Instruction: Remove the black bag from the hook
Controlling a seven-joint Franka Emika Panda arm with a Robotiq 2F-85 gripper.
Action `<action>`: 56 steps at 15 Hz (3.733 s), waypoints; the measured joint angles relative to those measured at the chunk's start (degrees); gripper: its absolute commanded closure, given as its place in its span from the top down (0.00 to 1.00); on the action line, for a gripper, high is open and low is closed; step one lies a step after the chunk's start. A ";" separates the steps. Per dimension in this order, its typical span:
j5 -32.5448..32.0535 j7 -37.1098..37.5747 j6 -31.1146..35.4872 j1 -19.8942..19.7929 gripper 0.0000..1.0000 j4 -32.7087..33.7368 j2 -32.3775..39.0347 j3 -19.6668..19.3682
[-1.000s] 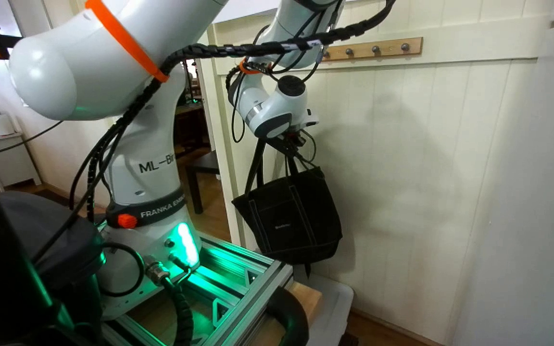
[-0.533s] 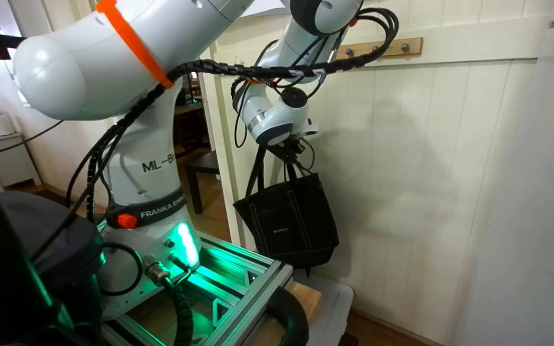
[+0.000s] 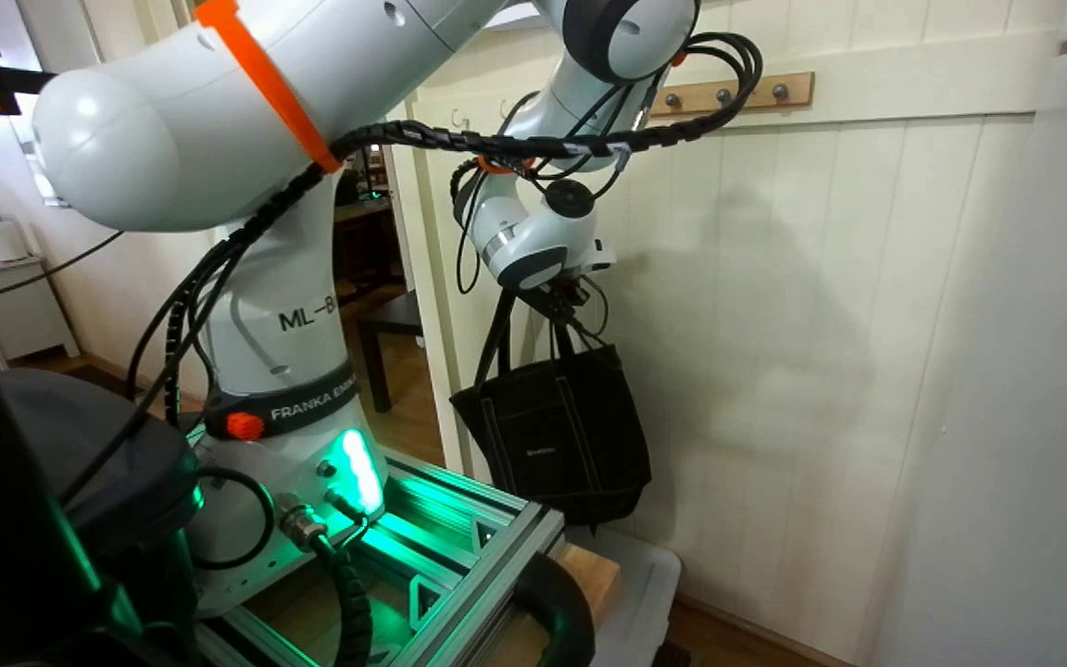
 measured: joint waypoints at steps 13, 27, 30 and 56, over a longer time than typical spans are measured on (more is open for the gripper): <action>-0.23 0.00 0.00 3.08 0.01 4.51 -4.02 -1.97; -0.23 -0.05 0.00 5.83 0.41 6.16 -4.28 -3.78; -0.23 -0.05 0.00 6.39 0.63 6.26 -4.28 -3.83; 6.13 0.84 0.12 11.77 1.00 6.58 3.52 -4.90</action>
